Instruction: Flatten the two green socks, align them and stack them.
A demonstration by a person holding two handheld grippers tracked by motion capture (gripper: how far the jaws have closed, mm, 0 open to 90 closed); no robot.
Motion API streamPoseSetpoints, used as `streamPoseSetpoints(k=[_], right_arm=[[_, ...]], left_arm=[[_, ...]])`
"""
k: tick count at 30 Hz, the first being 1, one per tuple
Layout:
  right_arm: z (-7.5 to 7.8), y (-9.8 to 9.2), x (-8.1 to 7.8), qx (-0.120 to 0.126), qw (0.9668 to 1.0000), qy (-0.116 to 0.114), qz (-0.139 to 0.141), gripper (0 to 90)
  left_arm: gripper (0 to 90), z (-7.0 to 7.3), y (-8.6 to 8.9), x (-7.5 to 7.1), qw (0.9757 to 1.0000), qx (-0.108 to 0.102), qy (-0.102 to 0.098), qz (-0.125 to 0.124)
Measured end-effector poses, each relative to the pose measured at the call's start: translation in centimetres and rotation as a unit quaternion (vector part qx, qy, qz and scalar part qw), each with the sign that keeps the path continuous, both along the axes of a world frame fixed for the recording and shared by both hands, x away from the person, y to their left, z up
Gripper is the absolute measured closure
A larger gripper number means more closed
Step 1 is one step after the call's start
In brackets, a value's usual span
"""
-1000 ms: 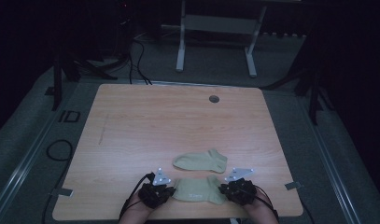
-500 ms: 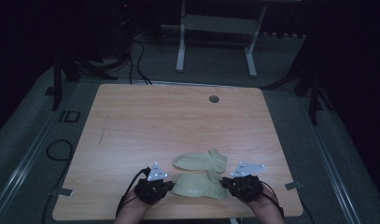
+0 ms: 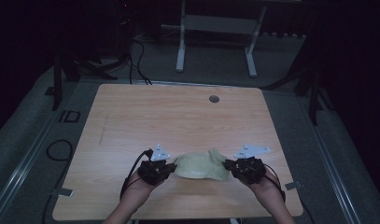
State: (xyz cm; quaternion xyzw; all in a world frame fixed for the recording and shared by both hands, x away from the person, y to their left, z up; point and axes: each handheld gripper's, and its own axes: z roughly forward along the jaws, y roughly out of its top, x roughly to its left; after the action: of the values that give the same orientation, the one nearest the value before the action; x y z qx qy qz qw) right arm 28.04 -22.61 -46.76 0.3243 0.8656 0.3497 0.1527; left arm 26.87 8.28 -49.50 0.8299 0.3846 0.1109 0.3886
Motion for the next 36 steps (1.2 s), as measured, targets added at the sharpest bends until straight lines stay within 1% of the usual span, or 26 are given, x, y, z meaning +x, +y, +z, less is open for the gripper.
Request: streamPoseSetpoints(k=[1,3,5,6,7,9,10,11,12,13,15,16,18,20,22,23,26,28,29,32,33,36], right_arm=[[0.1,-0.1,0.4,-0.001,1.0,0.0,-0.003,83.0],[0.4,-0.2,1.1,0.002,0.9999,0.002,-0.011,83.0],[0.5,-0.1,1.7,-0.004,0.9999,0.0,-0.016,83.0],[0.5,-0.1,2.0,-0.005,0.9998,0.002,-0.017,83.0],[0.3,-0.1,2.3,-0.003,0.9998,0.005,-0.02,83.0],[-0.1,-0.1,2.8,-0.008,0.9996,0.011,-0.024,83.0],[-0.1,-0.1,2.8,-0.008,0.9996,0.011,-0.024,83.0],[-0.7,-0.3,3.5,-0.007,0.9992,0.02,-0.033,83.0],[-0.9,-0.3,3.7,-0.008,0.9991,0.022,-0.036,83.0],[-1.1,-0.3,3.9,-0.009,0.9989,0.025,-0.038,83.0],[-1.5,-0.2,4.3,-0.014,0.9986,0.031,-0.04,82.9],[-1.8,-0.2,4.5,-0.016,0.9986,0.032,-0.041,82.9],[-2.3,-0.1,4.8,-0.022,0.9982,0.037,-0.042,82.9],[-2.8,0.0,5.1,-0.025,0.9977,0.043,-0.045,82.9],[-3.3,0.0,5.3,-0.033,0.9974,0.045,-0.046,82.9],[-3.5,0.0,5.5,-0.034,0.9972,0.048,-0.046,82.9],[-4.2,0.0,5.9,-0.035,0.9966,0.057,-0.049,82.9],[-4.7,-0.1,6.1,-0.037,0.9961,0.062,-0.051,82.9],[-4.9,-0.1,6.3,-0.038,0.9959,0.064,-0.052,82.9],[-5.5,-0.1,6.5,-0.045,0.9953,0.066,-0.054,82.8],[-5.7,-0.1,6.7,-0.047,0.9949,0.07,-0.055,82.8],[-6.0,-0.1,6.8,-0.047,0.9947,0.072,-0.056,82.7]], left_arm=[[88.8,0.2,-0.1,0.2,1.0,0.001,-0.002,0.002],[88.8,0.4,-0.1,0.7,0.9999,-0.006,-0.003,0.008],[88.8,0.3,-0.3,1.0,0.9999,-0.005,-0.003,0.012],[88.8,0.2,-0.4,1.2,0.9999,-0.007,-0.003,0.015],[88.7,0.0,-0.4,1.5,0.9999,-0.004,-0.001,0.015],[88.8,-0.4,-0.5,1.9,0.9997,-0.008,0.003,0.023],[88.8,-0.4,-0.5,1.9,0.9997,-0.008,0.003,0.023],[88.8,-0.8,-0.6,2.3,0.9996,-0.008,0.009,0.027],[88.8,-1.0,-0.7,2.4,0.9996,-0.006,0.009,0.026],[88.7,-1.2,-0.8,2.5,0.9996,-0.003,0.014,0.023],[88.8,-1.5,-0.9,2.7,0.9995,0.005,0.012,0.03],[88.7,-1.8,-1.0,2.8,0.9994,0.004,0.016,0.031],[88.8,-2.1,-1.0,2.9,0.9993,0.007,0.017,0.034],[88.7,-2.5,-1.1,3.2,0.9991,0.004,0.024,0.034],[88.7,-3.0,-1.3,3.4,0.9989,0.01,0.028,0.036],[88.7,-3.4,-1.5,3.4,0.9988,0.015,0.026,0.039],[88.7,-4.2,-1.7,3.6,0.9984,0.021,0.031,0.042],[88.7,-4.7,-1.7,3.9,0.998,0.016,0.042,0.045],[88.7,-4.9,-1.8,3.9,0.9979,0.019,0.043,0.044],[88.6,-5.4,-1.9,4.1,0.9976,0.019,0.05,0.044],[88.7,-5.5,-1.9,4.1,0.9976,0.021,0.048,0.045],[88.6,-5.5,-2.0,4.1,0.9976,0.021,0.048,0.046]])
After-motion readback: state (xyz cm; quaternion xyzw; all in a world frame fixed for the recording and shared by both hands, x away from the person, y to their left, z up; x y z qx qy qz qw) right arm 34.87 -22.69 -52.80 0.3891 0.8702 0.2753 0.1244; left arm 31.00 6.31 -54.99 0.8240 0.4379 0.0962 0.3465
